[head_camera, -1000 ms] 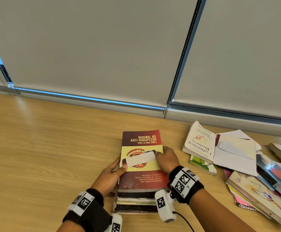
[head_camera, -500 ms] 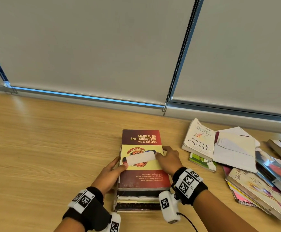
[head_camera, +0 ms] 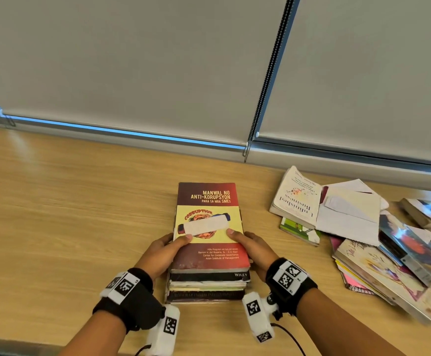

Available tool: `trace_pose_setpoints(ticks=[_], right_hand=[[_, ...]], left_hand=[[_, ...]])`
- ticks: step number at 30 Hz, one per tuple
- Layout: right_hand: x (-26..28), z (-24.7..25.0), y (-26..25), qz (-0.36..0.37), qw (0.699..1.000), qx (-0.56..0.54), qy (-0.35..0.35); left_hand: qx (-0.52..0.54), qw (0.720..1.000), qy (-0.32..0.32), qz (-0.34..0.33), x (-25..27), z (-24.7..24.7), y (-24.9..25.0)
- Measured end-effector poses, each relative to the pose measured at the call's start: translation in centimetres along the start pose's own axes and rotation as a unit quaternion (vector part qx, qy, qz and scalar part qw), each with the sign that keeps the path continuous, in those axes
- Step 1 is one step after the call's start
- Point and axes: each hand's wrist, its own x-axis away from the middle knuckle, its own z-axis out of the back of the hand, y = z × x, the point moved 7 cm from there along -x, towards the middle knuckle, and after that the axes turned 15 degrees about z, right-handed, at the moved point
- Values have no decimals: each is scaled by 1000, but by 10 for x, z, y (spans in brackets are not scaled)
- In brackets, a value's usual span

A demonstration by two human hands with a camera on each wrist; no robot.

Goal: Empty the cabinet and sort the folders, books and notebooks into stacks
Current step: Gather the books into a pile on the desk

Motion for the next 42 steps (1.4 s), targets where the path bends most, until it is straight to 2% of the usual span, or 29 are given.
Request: trace_pose_setpoints(ticks=[7,19,25,30,33,36,38,40,42], right_hand=[[35,22,4,14,1000,-13,-15],[133,123,39,27,998,-36,-36],[179,163,55,12,998,-52,-13],[189,167,53,16,999,-33,-17],[196,163,65,-21,999,-23,-22],[208,165,77,-51,997,37,-34],[212,173,88,-82,994,74,-19],[217,174,96,-97,994,47,-4],[220,171,95,-83,996,-6,13]], left_hand=[[26,1000,13,-3,23,-29,-28],[56,998,6,-7,95,-139,-111],[62,998,12,12,111,-174,-146],[112,993,-20,32,108,-184,-154],[111,993,-25,44,109,-185,-158],[112,992,-12,61,109,-183,-165],[117,990,-32,69,110,-187,-167],[116,989,-73,58,117,-198,-165],[107,988,-101,48,125,-207,-163]])
